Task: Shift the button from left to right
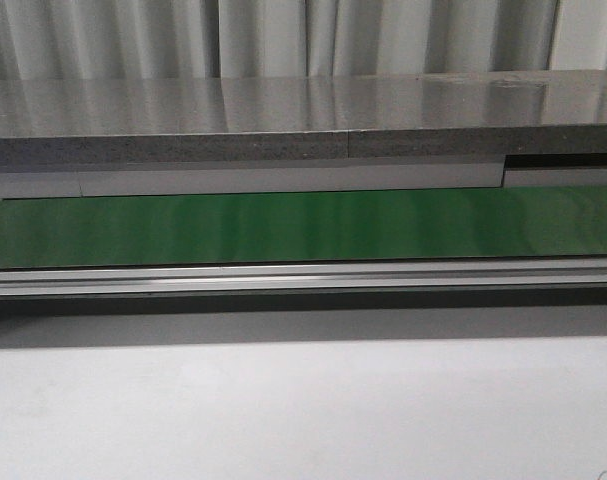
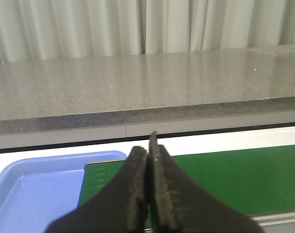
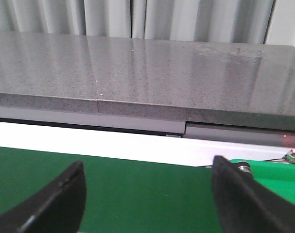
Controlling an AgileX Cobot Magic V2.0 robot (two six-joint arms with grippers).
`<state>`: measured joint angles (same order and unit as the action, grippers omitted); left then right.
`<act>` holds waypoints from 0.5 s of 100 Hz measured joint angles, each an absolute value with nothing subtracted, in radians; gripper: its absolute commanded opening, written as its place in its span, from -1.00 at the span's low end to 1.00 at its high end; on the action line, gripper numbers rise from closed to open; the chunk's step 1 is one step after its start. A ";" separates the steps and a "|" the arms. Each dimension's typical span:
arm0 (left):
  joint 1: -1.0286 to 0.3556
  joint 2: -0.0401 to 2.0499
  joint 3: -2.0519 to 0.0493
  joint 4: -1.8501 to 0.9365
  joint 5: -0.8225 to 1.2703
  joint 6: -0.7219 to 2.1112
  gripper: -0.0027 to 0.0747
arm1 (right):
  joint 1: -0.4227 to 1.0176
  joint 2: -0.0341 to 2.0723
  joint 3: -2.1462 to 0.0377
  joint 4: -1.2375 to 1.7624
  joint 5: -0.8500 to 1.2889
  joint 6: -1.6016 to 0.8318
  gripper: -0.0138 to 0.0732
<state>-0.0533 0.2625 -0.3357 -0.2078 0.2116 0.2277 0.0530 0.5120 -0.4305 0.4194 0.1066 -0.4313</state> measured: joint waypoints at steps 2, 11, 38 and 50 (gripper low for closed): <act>-0.053 0.262 -0.336 -0.208 0.212 0.228 -0.98 | 0.053 0.502 -0.429 0.419 0.113 -0.431 0.56; -0.053 0.262 -0.336 -0.208 0.212 0.228 -0.98 | 0.053 0.478 -0.424 0.419 0.147 -0.431 0.56; -0.053 0.262 -0.336 -0.208 0.210 0.228 -0.98 | 0.053 0.475 -0.420 0.419 0.177 -0.431 0.09; -0.053 0.262 -0.336 -0.208 0.210 0.228 -0.98 | 0.053 0.475 -0.420 0.419 0.178 -0.431 -0.40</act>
<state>-0.0533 0.2625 -0.3357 -0.2078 0.2100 0.2277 0.0530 0.4749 -0.4204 0.4194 0.1781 -0.4313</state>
